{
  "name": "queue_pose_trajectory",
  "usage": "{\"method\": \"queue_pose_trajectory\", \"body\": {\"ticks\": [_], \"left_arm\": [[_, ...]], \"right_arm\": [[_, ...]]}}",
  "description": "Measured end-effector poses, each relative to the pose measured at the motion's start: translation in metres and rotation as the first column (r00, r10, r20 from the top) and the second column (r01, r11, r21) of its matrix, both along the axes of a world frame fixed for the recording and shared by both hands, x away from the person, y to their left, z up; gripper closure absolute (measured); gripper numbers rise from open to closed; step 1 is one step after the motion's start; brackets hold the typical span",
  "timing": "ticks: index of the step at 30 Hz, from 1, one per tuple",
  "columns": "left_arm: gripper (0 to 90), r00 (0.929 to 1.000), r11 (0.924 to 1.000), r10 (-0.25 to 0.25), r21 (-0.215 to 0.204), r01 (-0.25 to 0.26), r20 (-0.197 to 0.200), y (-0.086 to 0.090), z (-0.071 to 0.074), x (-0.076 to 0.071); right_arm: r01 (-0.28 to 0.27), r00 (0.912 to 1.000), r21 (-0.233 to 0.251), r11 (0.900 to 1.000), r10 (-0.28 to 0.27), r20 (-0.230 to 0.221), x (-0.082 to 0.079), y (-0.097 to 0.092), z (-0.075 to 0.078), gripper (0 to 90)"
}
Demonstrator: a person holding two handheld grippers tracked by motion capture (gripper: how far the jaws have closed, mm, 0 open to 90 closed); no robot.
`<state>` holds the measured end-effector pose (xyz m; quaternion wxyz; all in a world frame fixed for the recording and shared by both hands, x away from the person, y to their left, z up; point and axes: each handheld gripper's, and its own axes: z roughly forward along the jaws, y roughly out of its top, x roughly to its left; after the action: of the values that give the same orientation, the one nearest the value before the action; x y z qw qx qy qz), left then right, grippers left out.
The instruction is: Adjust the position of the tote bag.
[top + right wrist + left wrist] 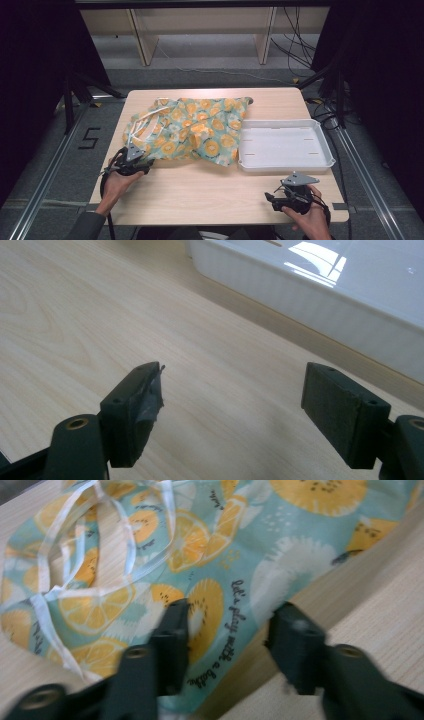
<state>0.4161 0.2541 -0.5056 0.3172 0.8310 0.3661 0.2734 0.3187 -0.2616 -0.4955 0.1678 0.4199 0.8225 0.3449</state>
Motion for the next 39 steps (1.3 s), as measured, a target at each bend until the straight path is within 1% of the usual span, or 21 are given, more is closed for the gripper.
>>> {"method": "queue_pose_trajectory", "body": {"ticks": [1,2,3,4,5,6,8,9,10,11,12,15,16,20,25,27,30,33,36,37,39], "left_arm": [[65.0,0.9998,0.9999,-0.014,-0.009,0.014,0.012,-0.001,0.0,0.0],[78.9,0.9994,0.9992,-0.022,-0.033,0.023,0.027,-0.002,-0.001,0.001],[78.9,0.9989,0.9991,-0.042,-0.002,0.042,0.02,0.0,0.001,0.0],[84.3,0.999,0.9988,-0.038,-0.029,0.038,0.023,-0.002,0.0,-0.001],[88.7,0.9984,0.9983,-0.054,-0.024,0.054,0.016,-0.003,0.0,-0.002],[89.2,0.9973,0.9975,-0.071,-0.007,0.071,-0.021,-0.002,0.001,-0.004],[89.6,0.9955,0.9957,-0.092,-0.014,0.092,-0.02,-0.005,0.0,-0.006],[89.6,0.9927,0.9928,-0.119,0.005,0.119,-0.019,-0.006,0.003,-0.009],[89.6,0.9927,0.9928,-0.119,0.005,0.119,-0.019,-0.006,0.003,-0.009],[89.6,0.9934,0.9931,-0.111,-0.042,0.11,-0.029,-0.01,0.002,-0.013],[89.6,0.9931,0.9921,-0.114,-0.054,0.113,-0.026,-0.011,0.003,-0.014],[89.7,0.9895,0.9875,-0.137,-0.085,0.133,-0.045,-0.015,0.003,-0.023],[89.6,0.9858,0.9863,-0.16,-0.051,0.157,-0.052,-0.015,0.004,-0.024],[89.6,0.9835,0.9821,-0.168,-0.097,0.162,-0.066,-0.024,0.002,-0.031],[89.6,0.9685,0.9695,-0.228,-0.115,0.217,-0.1,-0.041,0.004,-0.044],[89.6,0.967,0.9674,-0.234,-0.123,0.222,-0.1,-0.045,0.004,-0.046],[89.6,0.9626,0.96,-0.253,-0.148,0.237,-0.097,-0.055,0.003,-0.052],[89.6,0.9544,0.9541,-0.279,-0.145,0.262,-0.107,-0.062,0.002,-0.056],[89.6,0.9486,0.948,-0.296,-0.156,0.277,-0.112,-0.069,0.002,-0.057],[89.6,0.9493,0.9476,-0.295,-0.161,0.276,-0.109,-0.071,0.002,-0.058],[89.6,0.9426,0.9407,-0.315,-0.168,0.295,-0.111,-0.077,0.003,-0.06]], "right_arm": [[-0.001,1.0,-0.001,1.0,0.001,0.007,0.0,0.0,0.0,25.4],[-0.004,1.0,0.013,0.9999,0.004,0.003,0.001,0.0,0.0,25.4],[-0.004,1.0,0.013,0.9999,0.004,0.003,0.001,0.0,0.0,25.4],[-0.013,0.9996,-0.003,0.9999,0.013,0.024,0.001,-0.001,0.0,25.4],[0.012,0.9999,-0.006,0.9999,-0.012,0.004,-0.001,-0.001,0.002,25.5],[0.019,0.9998,0.003,0.9998,-0.019,-0.005,-0.002,0.0,0.003,25.6],[0.022,0.9994,0.018,0.9996,-0.022,-0.027,-0.002,0.001,0.002,25.6],[0.004,1.0,0.001,1.0,-0.004,0.008,-0.001,-0.001,0.001,25.6],[0.004,1.0,0.001,1.0,-0.004,0.008,-0.001,-0.001,0.001,25.6],[0.007,1.0,0.002,1.0,-0.008,0.002,-0.001,-0.001,0.002,25.6],[0.007,1.0,0.002,1.0,-0.008,0.002,-0.001,-0.001,0.002,25.6],[0.0,1.0,-0.004,1.0,0.0,0.0,-0.001,-0.002,0.001,25.6],[0.005,1.0,-0.002,1.0,-0.005,0.004,-0.001,-0.001,0.001,25.6],[-0.002,1.0,0.006,1.0,0.002,-0.009,-0.001,-0.001,0.001,25.8],[0.025,0.9996,0.008,0.9997,-0.025,-0.014,-0.003,0.0,0.003,25.9],[0.012,0.9999,0.006,0.9999,-0.012,0.003,-0.002,0.0,0.001,26.0],[0.023,0.9996,0.006,0.9997,-0.023,-0.014,-0.002,0.001,0.002,26.0],[0.013,0.9999,0.005,0.9999,-0.013,-0.011,-0.002,0.002,0.002,26.0],[-0.004,0.9998,-0.03,0.9996,0.005,0.019,-0.001,0.002,0.002,26.0],[0.006,1.0,-0.013,0.9999,-0.006,-0.007,-0.002,0.003,0.003,26.0],[0.006,1.0,0.001,1.0,-0.006,-0.002,0.0,0.003,0.002,25.9]]}}
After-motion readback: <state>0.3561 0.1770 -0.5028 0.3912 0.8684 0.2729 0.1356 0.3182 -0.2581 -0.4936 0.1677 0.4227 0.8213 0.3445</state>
